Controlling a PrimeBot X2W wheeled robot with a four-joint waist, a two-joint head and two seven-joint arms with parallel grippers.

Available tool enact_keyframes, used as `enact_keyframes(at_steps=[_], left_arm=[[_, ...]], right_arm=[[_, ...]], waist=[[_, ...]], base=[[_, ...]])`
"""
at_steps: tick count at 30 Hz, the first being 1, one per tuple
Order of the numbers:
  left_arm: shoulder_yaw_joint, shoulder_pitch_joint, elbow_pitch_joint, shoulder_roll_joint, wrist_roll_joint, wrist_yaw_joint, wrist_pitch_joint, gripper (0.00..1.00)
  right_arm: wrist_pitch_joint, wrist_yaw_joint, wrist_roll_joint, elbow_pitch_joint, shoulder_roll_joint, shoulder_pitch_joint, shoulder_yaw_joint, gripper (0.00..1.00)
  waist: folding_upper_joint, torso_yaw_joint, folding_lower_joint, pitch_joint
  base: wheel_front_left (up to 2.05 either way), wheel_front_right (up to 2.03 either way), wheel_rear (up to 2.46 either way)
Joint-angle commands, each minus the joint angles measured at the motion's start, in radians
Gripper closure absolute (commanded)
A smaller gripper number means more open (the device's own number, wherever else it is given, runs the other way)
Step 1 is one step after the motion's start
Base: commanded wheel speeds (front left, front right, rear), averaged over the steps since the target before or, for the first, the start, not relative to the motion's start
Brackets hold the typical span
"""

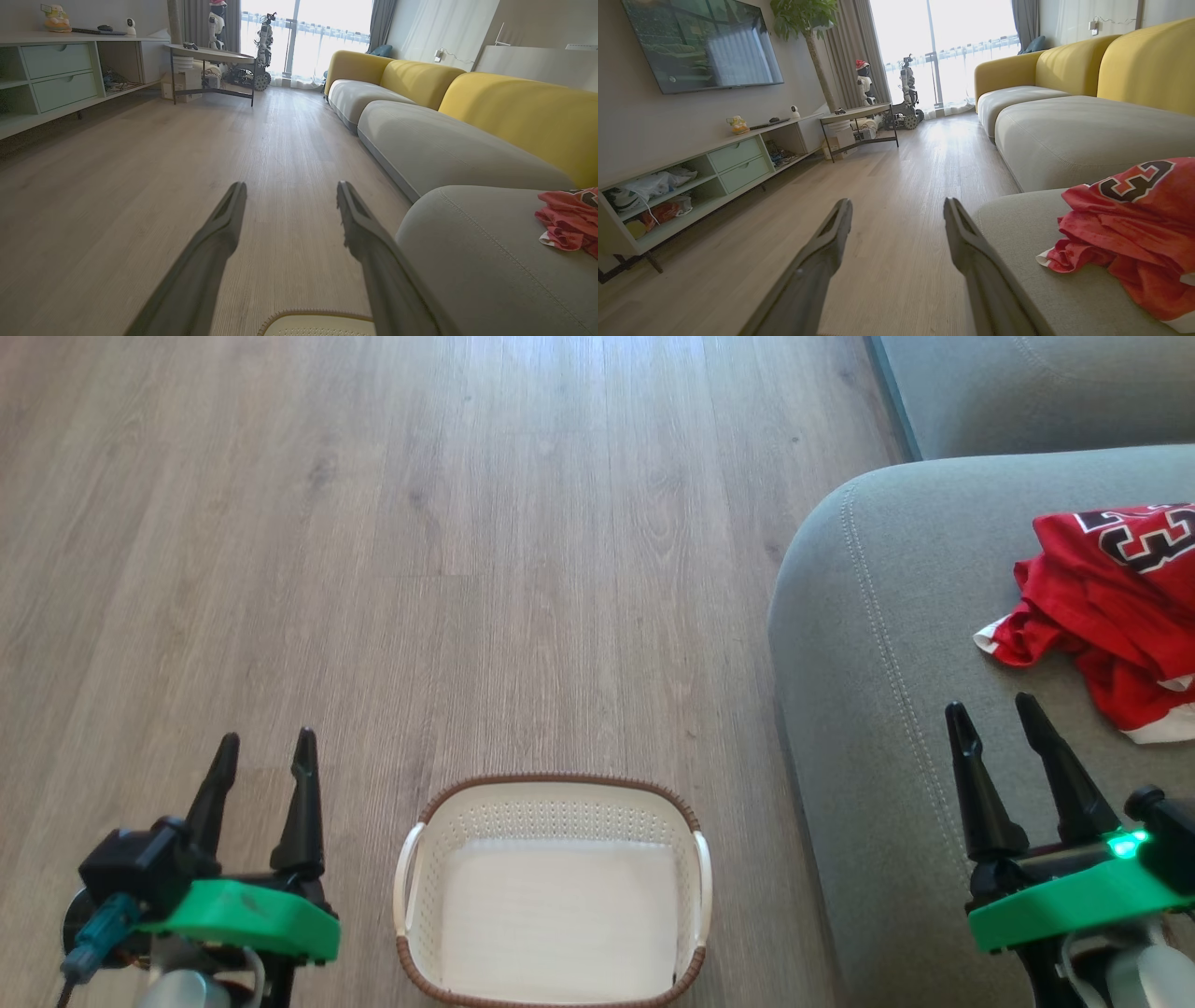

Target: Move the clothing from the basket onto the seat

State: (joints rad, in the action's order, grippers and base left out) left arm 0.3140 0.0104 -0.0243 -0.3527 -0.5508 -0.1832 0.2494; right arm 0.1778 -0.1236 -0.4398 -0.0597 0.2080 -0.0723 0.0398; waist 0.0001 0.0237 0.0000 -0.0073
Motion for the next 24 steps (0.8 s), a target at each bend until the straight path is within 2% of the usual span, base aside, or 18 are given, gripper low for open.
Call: enact_keyframes(at_steps=[1,24], left_arm=[[-0.052,-0.026,0.024,-0.008,0.017,0.011,0.012,0.0],[-0.094,-0.015,-0.008,0.039,0.061,0.067,0.012,0.0]], right_arm=[[0.012,-0.007,0.009,-0.029,0.012,0.033,0.022,0.0],[0.015,-0.007,0.004,-0.028,0.013,0.042,0.04,0.0]], waist=[[-0.0001,0.0,0.0,0.0],[-0.0001,-0.003,0.0,0.001]], base=[[0.0,0.0,0.0],[0.0,0.0,0.0]])
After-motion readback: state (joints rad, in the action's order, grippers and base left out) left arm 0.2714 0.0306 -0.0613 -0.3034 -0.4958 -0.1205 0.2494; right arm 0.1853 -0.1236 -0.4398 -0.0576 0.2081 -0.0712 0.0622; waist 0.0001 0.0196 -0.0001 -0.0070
